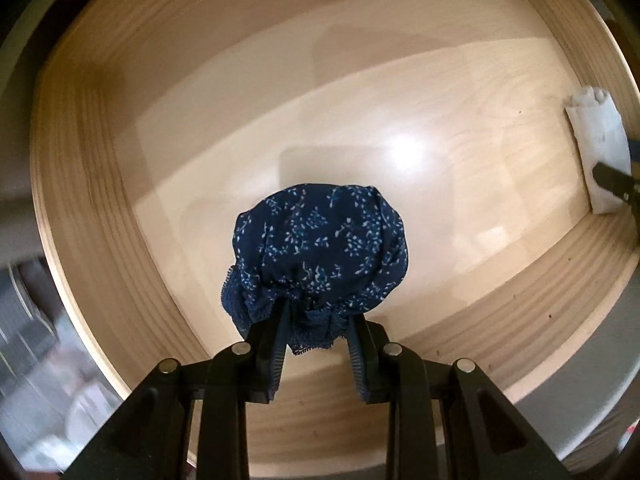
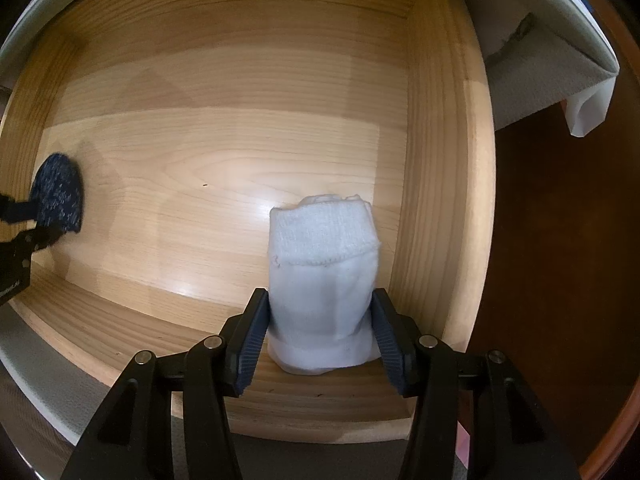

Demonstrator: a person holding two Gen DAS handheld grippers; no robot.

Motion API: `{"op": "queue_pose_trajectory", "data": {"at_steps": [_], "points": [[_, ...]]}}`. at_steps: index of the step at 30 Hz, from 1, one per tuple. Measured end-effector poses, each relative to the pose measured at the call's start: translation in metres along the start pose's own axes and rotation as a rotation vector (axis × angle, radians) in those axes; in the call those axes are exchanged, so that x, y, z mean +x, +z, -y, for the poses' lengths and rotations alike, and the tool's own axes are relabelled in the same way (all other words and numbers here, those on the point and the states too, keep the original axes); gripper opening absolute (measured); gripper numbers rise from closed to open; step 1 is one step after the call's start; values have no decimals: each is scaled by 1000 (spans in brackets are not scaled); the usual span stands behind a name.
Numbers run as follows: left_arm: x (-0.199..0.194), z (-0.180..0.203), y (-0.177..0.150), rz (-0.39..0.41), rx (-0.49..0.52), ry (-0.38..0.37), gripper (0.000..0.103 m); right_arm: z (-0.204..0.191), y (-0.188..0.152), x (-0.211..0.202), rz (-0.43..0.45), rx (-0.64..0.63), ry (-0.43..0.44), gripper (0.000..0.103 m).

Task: Take underwear out of drawer
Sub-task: 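Lift the navy underwear with the left gripper while the right gripper holds the white sock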

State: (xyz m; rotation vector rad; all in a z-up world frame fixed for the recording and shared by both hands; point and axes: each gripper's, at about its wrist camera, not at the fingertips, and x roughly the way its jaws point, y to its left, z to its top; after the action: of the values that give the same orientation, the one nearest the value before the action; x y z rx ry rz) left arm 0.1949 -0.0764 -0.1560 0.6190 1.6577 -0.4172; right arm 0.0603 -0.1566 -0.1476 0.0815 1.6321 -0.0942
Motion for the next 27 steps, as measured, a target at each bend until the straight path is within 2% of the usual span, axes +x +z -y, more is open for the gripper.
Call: {"op": "queue_pose_trajectory", "data": {"at_steps": [5,14,17,19,21,23,25,27], "points": [[1,-23,-7,-53,-155,-66,28,-9,1,0,-2,-5,-4,50],[2,-43,-13,-122,-350,-125,29,-10,0,1,-1,-4,-6,50],[9,-46,-38,-124,-407,-149,30,-8,2,1,-1,-7,-5,51],[11,-51,-47,-118,-413,-159,31,-9,2,1,-1,-9,-4,51],[7,-52,-61,-105,-395,-175,38,-10,3,1,0,-9,-1,52],[5,-44,-58,-94,-367,-182,50,-10,1,1,3,-7,4,53],[2,-42,-56,-80,-336,-161,53,-4,-1,0,4,-9,9,54],[-17,-12,-41,-71,-309,-138,53,-4,-2,0,4,-11,10,55]]}}
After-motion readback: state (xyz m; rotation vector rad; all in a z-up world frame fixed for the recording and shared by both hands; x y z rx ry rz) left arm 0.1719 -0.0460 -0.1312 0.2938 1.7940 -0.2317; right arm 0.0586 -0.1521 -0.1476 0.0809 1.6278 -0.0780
